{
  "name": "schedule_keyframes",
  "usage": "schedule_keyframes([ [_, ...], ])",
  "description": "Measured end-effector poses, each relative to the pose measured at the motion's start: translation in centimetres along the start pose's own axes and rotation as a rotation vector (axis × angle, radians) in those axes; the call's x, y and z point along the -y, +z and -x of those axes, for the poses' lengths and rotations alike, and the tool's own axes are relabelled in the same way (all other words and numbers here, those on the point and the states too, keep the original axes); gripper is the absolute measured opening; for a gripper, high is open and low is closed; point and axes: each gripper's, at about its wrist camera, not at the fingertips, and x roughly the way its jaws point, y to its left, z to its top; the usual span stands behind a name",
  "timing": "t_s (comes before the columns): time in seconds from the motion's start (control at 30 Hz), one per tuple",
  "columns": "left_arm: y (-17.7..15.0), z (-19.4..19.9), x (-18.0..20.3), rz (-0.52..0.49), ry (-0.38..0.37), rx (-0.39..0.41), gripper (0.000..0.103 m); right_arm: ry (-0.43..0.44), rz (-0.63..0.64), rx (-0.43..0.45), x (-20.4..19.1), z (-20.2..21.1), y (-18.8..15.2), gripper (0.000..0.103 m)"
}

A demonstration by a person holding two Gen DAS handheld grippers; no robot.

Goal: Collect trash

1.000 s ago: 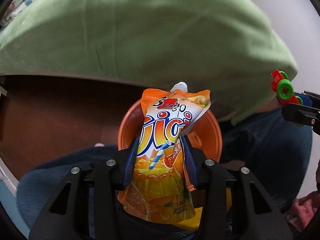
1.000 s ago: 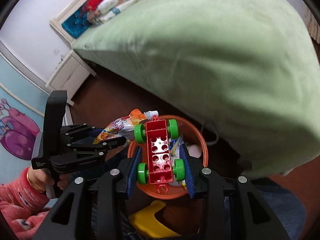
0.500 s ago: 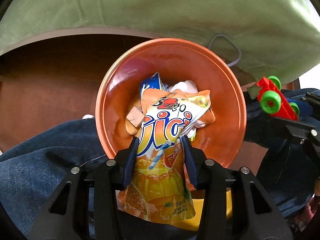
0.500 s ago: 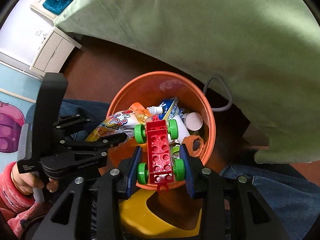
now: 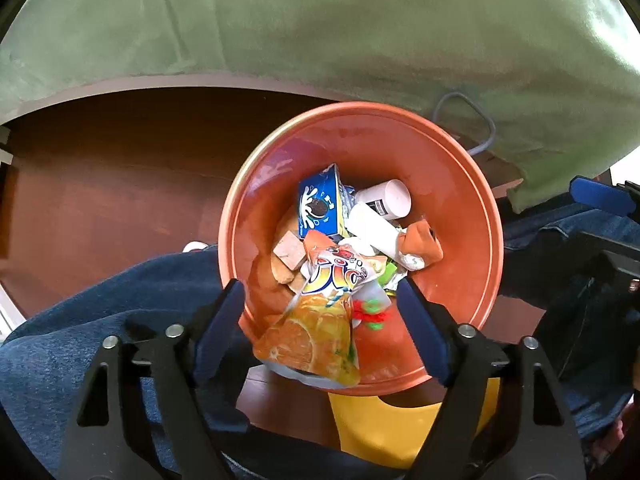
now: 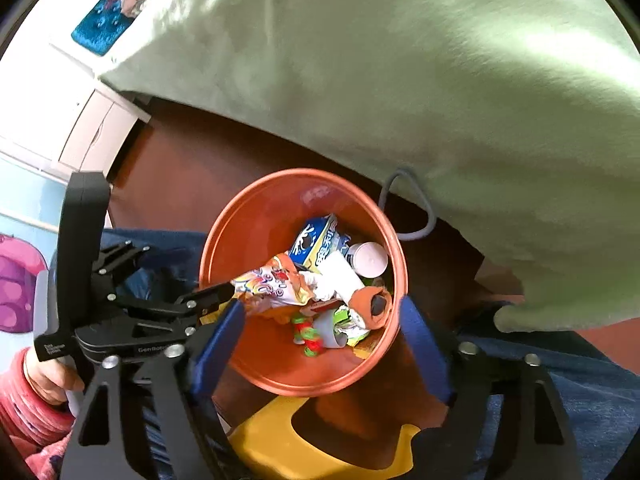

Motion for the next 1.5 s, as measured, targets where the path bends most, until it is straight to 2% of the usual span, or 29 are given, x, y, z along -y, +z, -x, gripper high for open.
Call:
schedule_keyframes([
  [0.5, 0.0, 1.4, -0.1, -0.011, -0.005, 0.036, 0.080, 0.012, -0.006, 0.035, -0.1, 1.5, 0.1, 0.083],
  [0.63, 0.3, 3.2, -0.1, -0.021, 0.004, 0.074, 0.080, 0.020, -0.006, 0.066, -0.3, 2.9, 0.3, 0.083],
  [0.8, 1.3, 8.5, 0.0, -0.044, 0.051, 0.222, 0.080, 0.016, 0.026, 0.169, -1.5, 6.8, 1.1, 0.083],
  [0.9, 2.1, 12.8, -0.1, -0.045, 0.086, 0.346, 0.080, 0.011, 0.050, 0.264, -2.3, 10.0, 2.0, 0.083],
  [1.03, 3.2, 18.8, 0.1, -0.041, 0.137, 0.523, 0.080, -0.021, 0.096, 0.431, -3.6, 15.2, 3.2, 0.085],
  [1.17, 3.8, 23.9, 0.5, -0.037, 0.171, 0.674, 0.087, -0.049, 0.137, 0.610, -4.9, 20.5, 4.0, 0.088],
  [1.2, 4.1, 25.2, 0.9, -0.047, 0.190, 0.696, 0.087, -0.052, 0.148, 0.650, -5.2, 21.7, 4.3, 0.088],
  [1.33, 4.6, 29.1, 1.6, -0.041, 0.190, 0.799, 0.088, -0.060, 0.170, 0.768, -6.1, 25.4, 4.8, 0.091],
  [1.5, 4.7, 32.4, 2.4, -0.030, 0.209, 0.900, 0.088, -0.065, 0.195, 0.871, -6.9, 28.6, 5.0, 0.092],
])
